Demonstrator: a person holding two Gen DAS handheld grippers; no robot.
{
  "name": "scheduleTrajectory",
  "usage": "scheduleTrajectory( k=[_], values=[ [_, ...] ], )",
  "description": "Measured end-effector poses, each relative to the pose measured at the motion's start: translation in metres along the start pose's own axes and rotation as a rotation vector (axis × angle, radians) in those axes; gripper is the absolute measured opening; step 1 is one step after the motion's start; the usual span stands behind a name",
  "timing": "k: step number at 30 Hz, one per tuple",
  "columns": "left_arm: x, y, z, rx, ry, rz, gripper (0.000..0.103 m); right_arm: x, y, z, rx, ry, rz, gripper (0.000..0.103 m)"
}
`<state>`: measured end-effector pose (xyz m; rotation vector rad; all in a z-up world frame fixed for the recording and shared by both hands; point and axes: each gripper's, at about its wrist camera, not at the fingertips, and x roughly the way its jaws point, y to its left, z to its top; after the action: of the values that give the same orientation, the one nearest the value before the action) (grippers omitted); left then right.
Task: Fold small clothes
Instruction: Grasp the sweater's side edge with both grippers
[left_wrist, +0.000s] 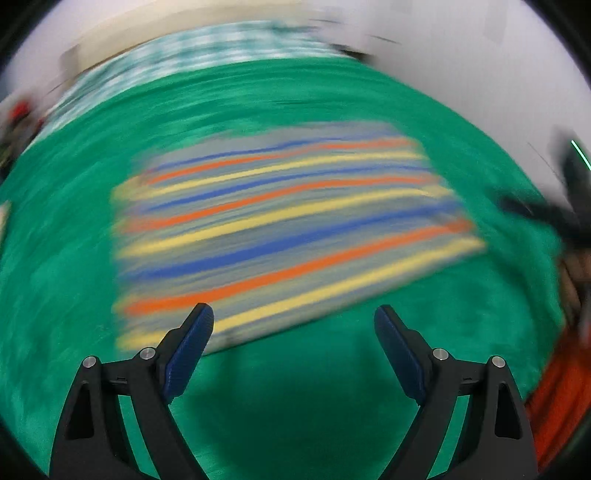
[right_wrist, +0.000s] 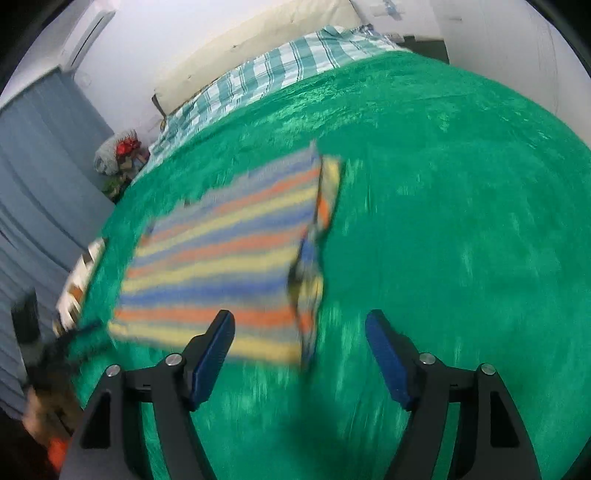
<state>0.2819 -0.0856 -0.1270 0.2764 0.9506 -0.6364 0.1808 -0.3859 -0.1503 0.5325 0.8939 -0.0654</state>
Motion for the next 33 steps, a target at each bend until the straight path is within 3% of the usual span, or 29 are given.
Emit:
scheduleTrajectory(
  k=[5, 9, 12, 13, 14, 15, 16, 17, 21, 25, 29, 33],
  values=[
    [0.052, -0.109, 0.033, 0.303, -0.011, -0.151, 0.090, 0.042, -0.029, 0.065, 0.091, 0.082, 0.095, 0.075],
    [0.093, -0.150, 0.049, 0.385, 0.016, -0.203, 0.085, 0.089, -0.046, 0.100, 0.147, 0.172, 0.163, 0.075],
    [0.111, -0.162, 0.055, 0.415, 0.004, -0.174, 0.077, 0.117, -0.051, 0.115, 0.161, 0.197, 0.170, 0.074],
    [0.113, -0.162, 0.058, 0.403, -0.014, -0.167, 0.072, 0.122, -0.051, 0.120, 0.162, 0.193, 0.181, 0.073],
    [0.114, -0.160, 0.062, 0.386, -0.023, -0.154, 0.052, 0.128, -0.052, 0.125, 0.166, 0.188, 0.189, 0.067],
    [0.116, -0.156, 0.066, 0.360, -0.028, -0.142, 0.030, 0.134, -0.052, 0.130, 0.172, 0.185, 0.192, 0.053],
    [0.116, -0.152, 0.071, 0.324, -0.033, -0.156, 0.018, 0.139, -0.053, 0.133, 0.179, 0.182, 0.194, 0.041],
    [0.114, -0.146, 0.074, 0.287, -0.043, -0.168, 0.012, 0.143, -0.054, 0.136, 0.188, 0.182, 0.194, 0.014],
    [0.087, -0.115, 0.080, 0.163, -0.121, -0.251, 0.010, 0.138, -0.038, 0.147, 0.149, 0.164, 0.175, 0.011],
    [0.041, -0.066, 0.079, 0.010, -0.217, -0.296, 0.010, 0.112, 0.006, 0.158, 0.084, 0.105, 0.230, 0.011],
    [-0.004, 0.005, 0.066, -0.160, -0.295, -0.281, 0.010, 0.101, 0.072, 0.172, 0.022, 0.063, 0.300, 0.011],
    [-0.027, 0.077, 0.038, -0.346, -0.318, -0.232, 0.010, 0.125, 0.151, 0.171, -0.040, 0.082, 0.369, 0.011]
  ],
)
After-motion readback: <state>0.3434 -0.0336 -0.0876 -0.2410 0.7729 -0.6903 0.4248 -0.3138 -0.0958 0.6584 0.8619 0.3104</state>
